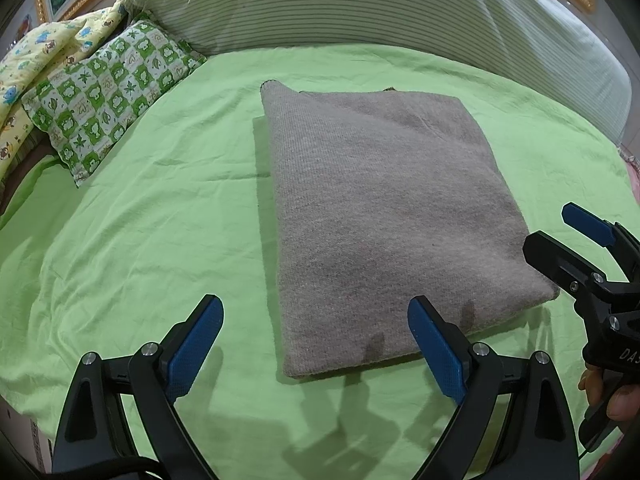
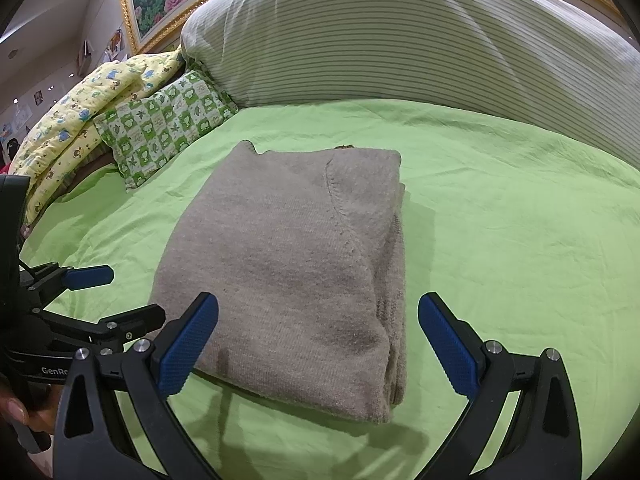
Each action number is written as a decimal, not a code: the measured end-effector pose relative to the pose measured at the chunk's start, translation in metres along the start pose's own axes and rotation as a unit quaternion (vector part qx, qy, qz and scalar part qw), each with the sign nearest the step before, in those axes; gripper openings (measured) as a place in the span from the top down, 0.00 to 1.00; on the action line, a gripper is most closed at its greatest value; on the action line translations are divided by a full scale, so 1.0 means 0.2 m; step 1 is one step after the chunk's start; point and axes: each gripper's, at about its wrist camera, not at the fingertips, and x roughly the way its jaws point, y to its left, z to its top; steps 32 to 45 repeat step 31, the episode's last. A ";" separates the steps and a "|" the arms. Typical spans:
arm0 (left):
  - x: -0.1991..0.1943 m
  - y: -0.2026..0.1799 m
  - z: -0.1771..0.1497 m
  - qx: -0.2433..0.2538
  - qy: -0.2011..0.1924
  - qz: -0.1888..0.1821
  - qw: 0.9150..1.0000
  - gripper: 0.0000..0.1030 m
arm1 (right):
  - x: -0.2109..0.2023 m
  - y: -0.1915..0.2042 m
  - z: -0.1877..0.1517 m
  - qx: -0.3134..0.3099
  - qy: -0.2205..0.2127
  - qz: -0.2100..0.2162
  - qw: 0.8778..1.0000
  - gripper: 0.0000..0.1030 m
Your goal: Fold small clothes
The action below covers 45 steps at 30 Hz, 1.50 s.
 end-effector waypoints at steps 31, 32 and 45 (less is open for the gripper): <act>-0.01 0.01 0.03 0.002 -0.010 0.007 1.000 0.09 | 0.00 -0.01 0.04 0.005 -0.007 0.000 1.000 0.03; -0.01 0.01 0.03 0.002 -0.010 0.007 1.000 0.09 | 0.00 -0.01 0.04 0.005 -0.007 0.000 1.000 0.03; -0.01 0.01 0.03 0.002 -0.010 0.007 1.000 0.09 | 0.00 -0.01 0.04 0.005 -0.007 0.000 1.000 0.03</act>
